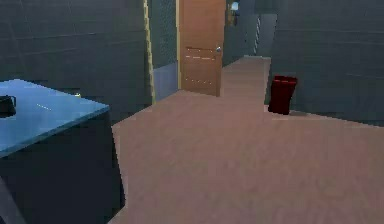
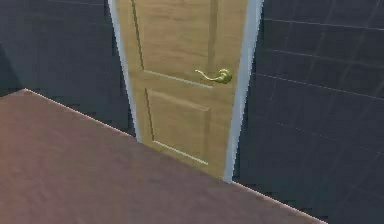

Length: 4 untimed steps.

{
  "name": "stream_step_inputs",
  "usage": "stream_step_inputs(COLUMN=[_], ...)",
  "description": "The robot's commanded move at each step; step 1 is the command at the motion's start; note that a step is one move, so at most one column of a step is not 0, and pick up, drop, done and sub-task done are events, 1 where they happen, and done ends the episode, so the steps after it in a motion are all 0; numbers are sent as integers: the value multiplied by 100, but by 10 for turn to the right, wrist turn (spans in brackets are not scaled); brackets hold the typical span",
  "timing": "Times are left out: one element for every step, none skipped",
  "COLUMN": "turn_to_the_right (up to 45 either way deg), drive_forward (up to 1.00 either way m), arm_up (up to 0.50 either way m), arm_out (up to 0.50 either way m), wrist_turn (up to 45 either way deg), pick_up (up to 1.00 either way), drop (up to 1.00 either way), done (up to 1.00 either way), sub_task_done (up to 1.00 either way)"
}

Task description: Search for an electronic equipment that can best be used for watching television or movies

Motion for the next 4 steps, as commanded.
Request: stream_step_inputs(turn_to_the_right=[120, 0, 0, 0], drive_forward=[0, 100, 100, 100], arm_up=[0, 0, 0, 0], arm_out=[0, 0, 0, 0], wrist_turn=[0, 0, 0, 0], pick_up=[0, 0, 0, 0], drop=[0, 0, 0, 0], done=[0, 0, 0, 0], sub_task_done=[0, 0, 0, 0])
